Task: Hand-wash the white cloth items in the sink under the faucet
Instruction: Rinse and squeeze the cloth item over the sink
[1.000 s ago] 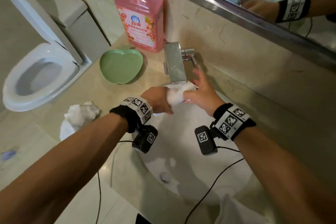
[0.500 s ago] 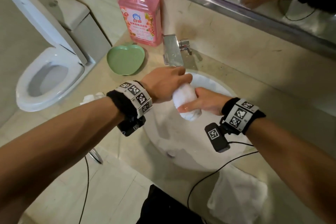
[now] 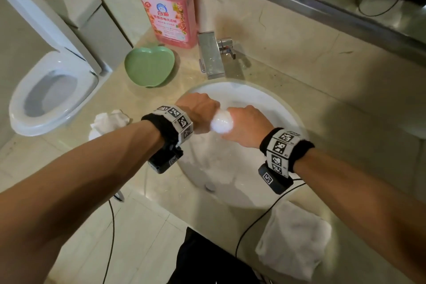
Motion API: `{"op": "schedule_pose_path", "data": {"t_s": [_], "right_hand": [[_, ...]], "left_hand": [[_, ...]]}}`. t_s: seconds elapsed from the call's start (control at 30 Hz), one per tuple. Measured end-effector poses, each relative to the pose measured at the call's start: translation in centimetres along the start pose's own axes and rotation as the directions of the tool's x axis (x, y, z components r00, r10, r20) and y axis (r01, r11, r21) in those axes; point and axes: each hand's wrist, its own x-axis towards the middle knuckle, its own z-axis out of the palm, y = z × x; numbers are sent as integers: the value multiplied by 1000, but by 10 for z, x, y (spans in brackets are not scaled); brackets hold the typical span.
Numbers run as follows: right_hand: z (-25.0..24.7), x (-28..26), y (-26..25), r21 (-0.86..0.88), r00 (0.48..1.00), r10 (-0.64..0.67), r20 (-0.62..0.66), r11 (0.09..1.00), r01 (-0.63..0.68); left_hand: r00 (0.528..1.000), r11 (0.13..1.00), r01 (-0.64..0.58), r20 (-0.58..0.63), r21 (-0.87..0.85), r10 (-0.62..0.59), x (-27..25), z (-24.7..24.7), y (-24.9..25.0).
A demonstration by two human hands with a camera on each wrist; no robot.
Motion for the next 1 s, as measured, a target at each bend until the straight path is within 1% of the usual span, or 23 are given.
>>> {"op": "schedule_pose_path", "data": {"t_s": [0.03, 0.07, 0.1, 0.13, 0.17, 0.2, 0.23, 0.27, 0.3, 0.37, 0.47, 0.53, 0.57, 0.6, 0.63, 0.67, 0.7, 0.73, 0.77, 0.83, 0.9, 0.97, 1.0], "right_hand": [[4, 4, 1, -110, 999, -37, -31, 993, 33], [7, 8, 1, -207, 996, -75, -51, 976, 63], [9, 12, 2, -286, 992, -108, -59, 954, 87], [11, 15, 3, -342, 989, -135, -52, 933, 109], [13, 17, 3, -382, 987, -156, -36, 915, 130], [15, 20, 4, -410, 985, -174, -21, 900, 150], [17, 21, 5, -429, 982, -188, -9, 888, 166], [19, 22, 6, -440, 980, -199, -2, 880, 178], [20, 23, 6, -443, 980, -201, 0, 878, 181], [22, 22, 6, -409, 979, -201, -19, 896, 176], [17, 22, 5, -278, 970, -240, -47, 936, 218], [7, 23, 4, -116, 978, -206, -39, 973, 201], [1, 24, 4, -11, 988, -150, -29, 989, 150], [-6, 26, 3, 103, 997, -74, -6, 992, 74], [-12, 27, 2, 231, 999, 8, 35, 973, -16], [-17, 27, 1, 373, 993, 80, 86, 922, -106], [-23, 27, -1, 518, 981, 128, 144, 835, -186], [-27, 26, -4, 638, 969, 148, 198, 731, -243], [-32, 24, -7, 720, 959, 142, 246, 636, -279], [-40, 20, -14, 797, 940, 74, 334, 511, -324], [-45, 13, -24, 823, 919, -20, 395, 451, -344], [-48, 4, -30, 838, 901, -86, 426, 413, -356], [-50, 0, -30, 842, 896, -104, 433, 403, -360]], "left_hand": [[989, 992, 17, 142, 122, -35, 7, -1, 10], [920, 977, 27, 377, 212, -108, 8, 1, 21], [760, 956, 146, 590, 253, -272, 9, 11, 25], [769, 939, 189, 551, 289, -325, 16, 17, 28], [818, 967, 215, 516, 135, -254, 15, 18, 25], [948, 983, 184, 265, -1, -177, 27, 24, 18], [975, 975, 110, 210, -193, -68, 32, 30, 9], [981, 946, 67, 195, -318, -4, 27, 29, 0], [975, 917, 50, 219, -396, 42, 26, 31, -4], [946, 862, 74, 308, -502, 98, 32, 39, -9], [909, 786, 51, 354, -616, 219, 32, 33, -18], [927, 759, 43, 308, -649, 212, 29, 25, -29], [951, 757, 35, 255, -652, 175, 26, 20, -33], [978, 772, 6, 166, -635, 129, 21, 15, -37], [995, 802, -55, 30, -594, 90, 15, 11, -41], [991, 839, -125, -113, -530, 76, 8, 8, -45], [967, 868, -197, -236, -456, 96, 0, 6, -49], [943, 892, -245, -309, -380, 127, -9, 4, -49], [926, 919, -256, -348, -299, 145, -19, 1, -48], [909, 966, -209, -394, -153, 134, -31, -2, -40], [887, 982, -160, -451, -98, 100, -36, -7, -34], [826, 981, -173, -555, -91, 94, -37, -17, -31], [809, 980, -185, -578, -72, 110, -38, -21, -31]]}}
